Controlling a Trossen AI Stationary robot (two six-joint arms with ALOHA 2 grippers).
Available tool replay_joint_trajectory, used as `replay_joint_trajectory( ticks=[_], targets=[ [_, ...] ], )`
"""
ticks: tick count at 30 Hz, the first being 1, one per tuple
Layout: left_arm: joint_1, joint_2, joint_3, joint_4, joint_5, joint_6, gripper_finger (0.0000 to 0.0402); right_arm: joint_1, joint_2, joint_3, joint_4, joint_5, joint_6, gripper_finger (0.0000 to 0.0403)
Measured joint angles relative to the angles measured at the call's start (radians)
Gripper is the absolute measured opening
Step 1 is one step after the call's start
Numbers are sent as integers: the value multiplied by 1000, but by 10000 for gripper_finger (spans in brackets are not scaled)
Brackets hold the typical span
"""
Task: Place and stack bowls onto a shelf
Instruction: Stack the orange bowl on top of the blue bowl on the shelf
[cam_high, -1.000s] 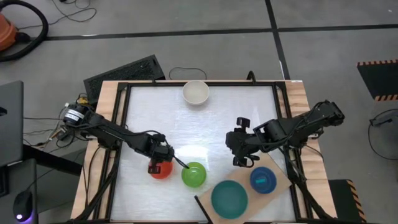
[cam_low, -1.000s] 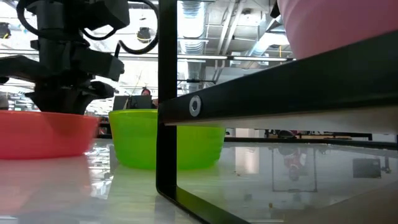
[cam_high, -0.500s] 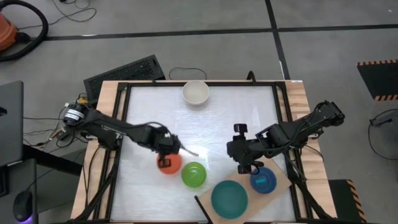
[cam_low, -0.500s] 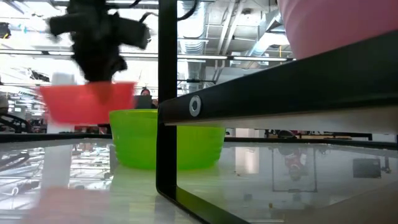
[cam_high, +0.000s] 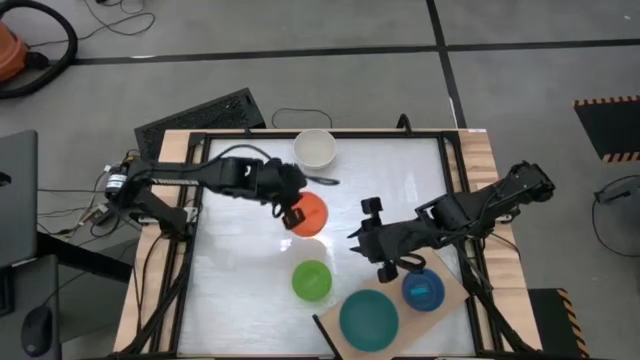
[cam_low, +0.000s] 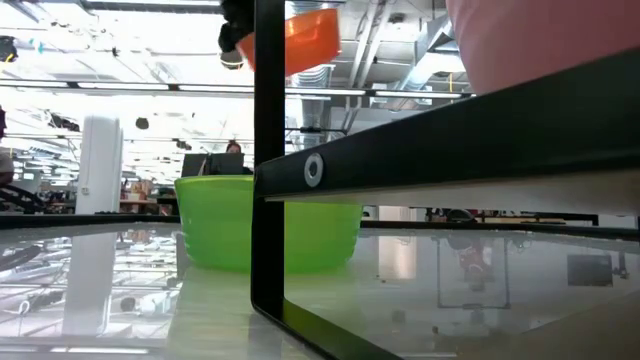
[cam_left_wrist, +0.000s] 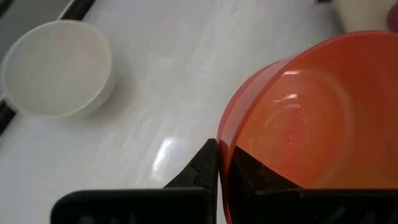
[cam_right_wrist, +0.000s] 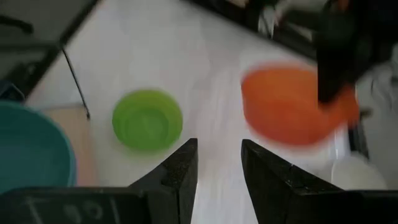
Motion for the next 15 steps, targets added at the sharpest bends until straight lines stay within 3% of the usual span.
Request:
replay_joint_trajectory(
  ticks=[8,15],
  targets=[
    [45,62,4,82,214,66,0,-4,1,33,176,-83,-287,149],
    [49,94,32,111,286,118,0,-45,2,32,201,-204,-306,149]
  ],
)
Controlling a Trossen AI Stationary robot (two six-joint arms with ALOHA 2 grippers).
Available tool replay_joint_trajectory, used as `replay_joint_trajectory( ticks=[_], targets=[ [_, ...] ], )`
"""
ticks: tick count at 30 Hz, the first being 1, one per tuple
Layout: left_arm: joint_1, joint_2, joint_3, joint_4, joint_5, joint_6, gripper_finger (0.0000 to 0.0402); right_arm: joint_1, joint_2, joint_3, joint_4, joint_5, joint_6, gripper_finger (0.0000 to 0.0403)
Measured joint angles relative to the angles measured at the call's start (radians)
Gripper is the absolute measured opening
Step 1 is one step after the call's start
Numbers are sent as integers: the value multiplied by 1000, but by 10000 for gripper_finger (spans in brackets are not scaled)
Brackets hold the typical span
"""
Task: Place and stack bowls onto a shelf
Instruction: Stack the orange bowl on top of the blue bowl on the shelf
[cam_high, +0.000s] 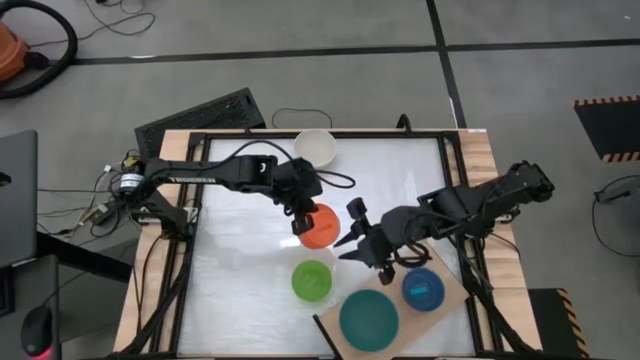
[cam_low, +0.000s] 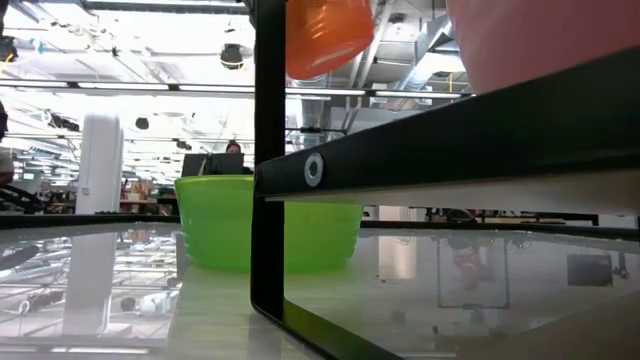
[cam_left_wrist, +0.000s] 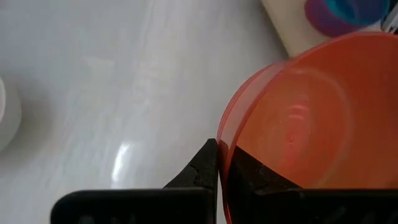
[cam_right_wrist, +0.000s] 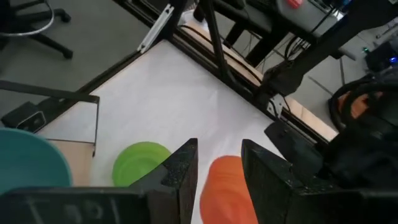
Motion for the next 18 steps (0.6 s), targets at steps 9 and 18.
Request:
replay_joint_trajectory(
  ticks=[9,18],
  targets=[
    [-1,8,0,23,26,23,0,-54,64,-1,-37,-124,-17,149],
    [-5,36,-2,-15,51,61,0,-85,119,-1,-60,-186,-48,149]
  ],
)
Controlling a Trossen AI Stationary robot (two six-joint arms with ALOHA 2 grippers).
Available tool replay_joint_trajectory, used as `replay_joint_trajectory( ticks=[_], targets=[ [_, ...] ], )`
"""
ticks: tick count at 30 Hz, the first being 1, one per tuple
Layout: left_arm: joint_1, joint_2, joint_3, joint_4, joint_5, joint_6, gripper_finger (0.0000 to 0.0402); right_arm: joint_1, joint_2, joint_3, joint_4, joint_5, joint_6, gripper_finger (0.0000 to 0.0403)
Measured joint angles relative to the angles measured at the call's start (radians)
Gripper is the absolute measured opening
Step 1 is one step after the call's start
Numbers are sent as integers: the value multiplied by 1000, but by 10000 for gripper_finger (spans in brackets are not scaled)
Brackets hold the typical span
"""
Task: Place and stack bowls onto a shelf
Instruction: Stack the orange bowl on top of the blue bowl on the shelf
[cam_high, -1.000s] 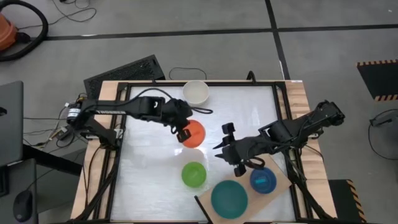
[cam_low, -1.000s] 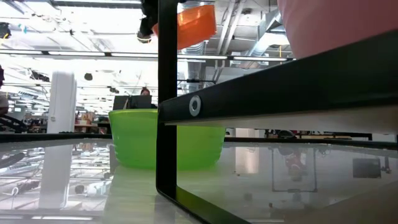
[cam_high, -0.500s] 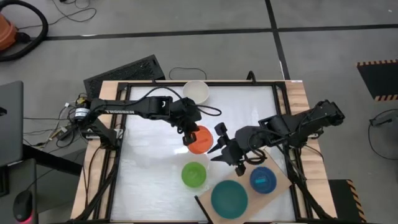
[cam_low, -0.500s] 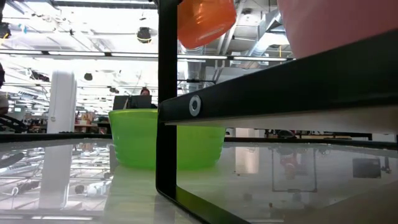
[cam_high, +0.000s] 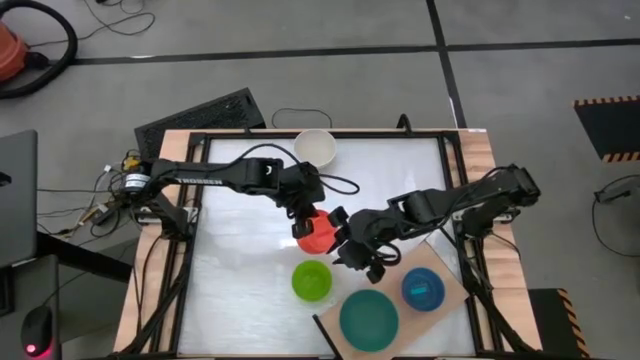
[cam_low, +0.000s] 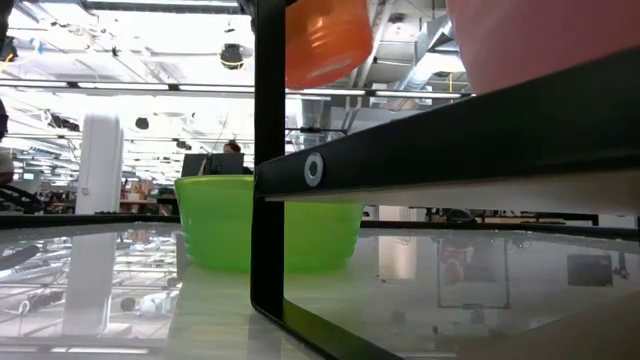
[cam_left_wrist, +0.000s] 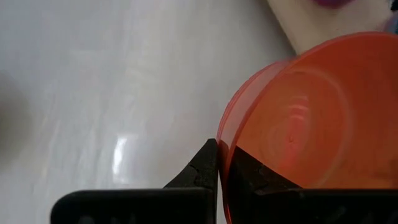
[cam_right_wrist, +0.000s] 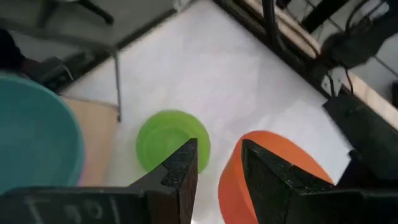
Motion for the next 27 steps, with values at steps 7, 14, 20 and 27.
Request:
replay_joint_trajectory(
  ticks=[7,14,20,27],
  targets=[
    [-10,26,2,2,47,85,0,-38,12,1,-60,-60,-26,149],
    [-14,28,2,-26,75,166,0,-66,13,1,-140,-108,-75,149],
    [-17,28,2,-24,125,178,0,-76,13,1,-138,-109,-154,149],
    [-19,28,2,-13,150,167,0,-78,13,1,-140,-109,-261,149]
  ],
)
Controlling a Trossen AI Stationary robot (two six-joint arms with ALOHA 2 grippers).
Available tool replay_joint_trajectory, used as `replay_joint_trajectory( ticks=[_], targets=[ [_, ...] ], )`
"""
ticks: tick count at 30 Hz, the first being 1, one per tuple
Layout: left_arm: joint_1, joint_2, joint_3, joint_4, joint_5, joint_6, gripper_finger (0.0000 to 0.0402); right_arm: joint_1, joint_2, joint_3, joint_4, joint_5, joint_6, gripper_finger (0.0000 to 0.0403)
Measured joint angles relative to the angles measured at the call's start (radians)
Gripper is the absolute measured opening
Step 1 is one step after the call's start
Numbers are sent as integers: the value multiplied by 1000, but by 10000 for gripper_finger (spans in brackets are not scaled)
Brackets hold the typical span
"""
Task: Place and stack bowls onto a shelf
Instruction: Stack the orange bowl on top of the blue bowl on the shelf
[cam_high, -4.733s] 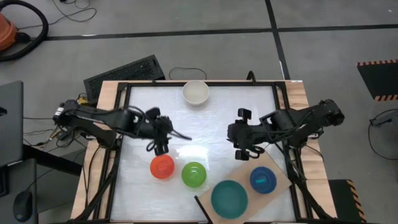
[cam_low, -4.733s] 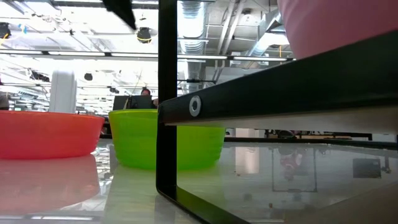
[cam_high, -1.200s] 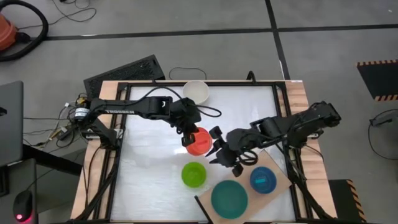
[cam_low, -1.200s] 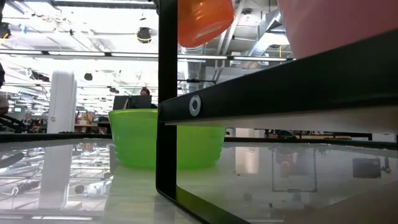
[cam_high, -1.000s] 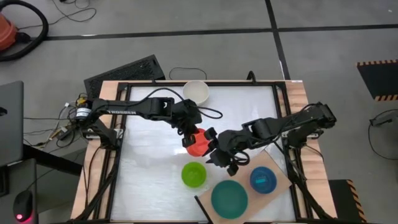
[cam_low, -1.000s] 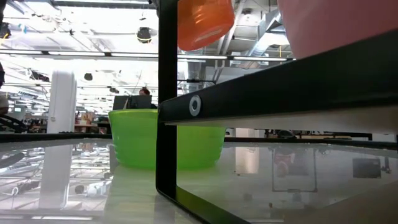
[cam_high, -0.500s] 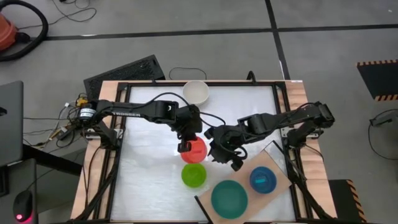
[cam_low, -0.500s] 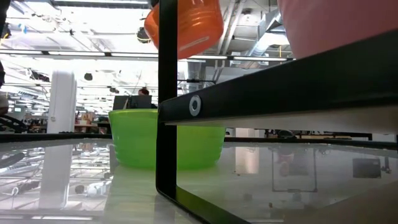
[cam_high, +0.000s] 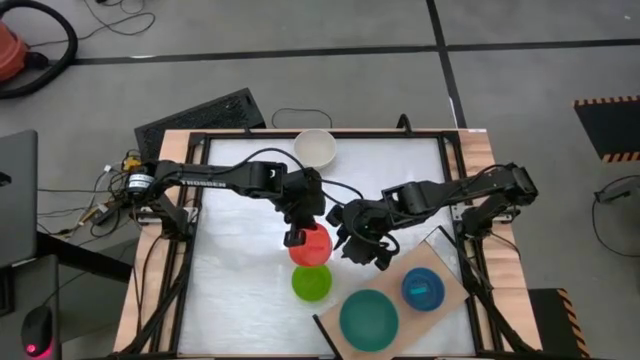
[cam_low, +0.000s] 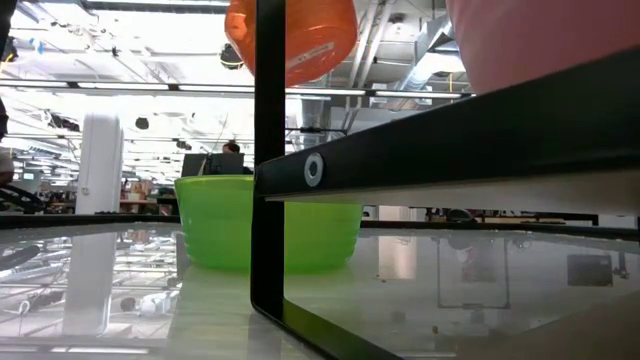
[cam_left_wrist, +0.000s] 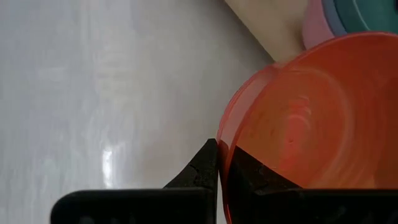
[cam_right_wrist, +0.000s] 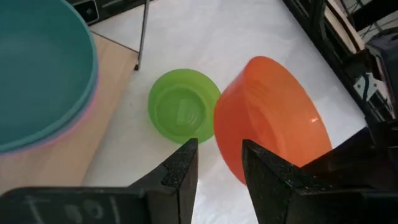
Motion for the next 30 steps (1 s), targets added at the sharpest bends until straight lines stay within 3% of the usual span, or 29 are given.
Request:
replay_joint_trajectory(
  ticks=[6,11,15,21,30],
  targets=[
    [-1,0,0,71,-156,-134,0,-12,-1,0,-30,2,26,149],
    [1,4,0,98,-193,-186,0,-17,-3,0,-85,4,27,149],
    [0,21,0,99,-188,-190,0,-16,-3,0,-115,5,21,149],
    [-8,66,0,177,-87,-198,0,-13,-4,0,-155,5,-47,149],
    [-12,66,0,176,-85,-190,0,-33,0,1,-201,3,-105,148]
  ],
)
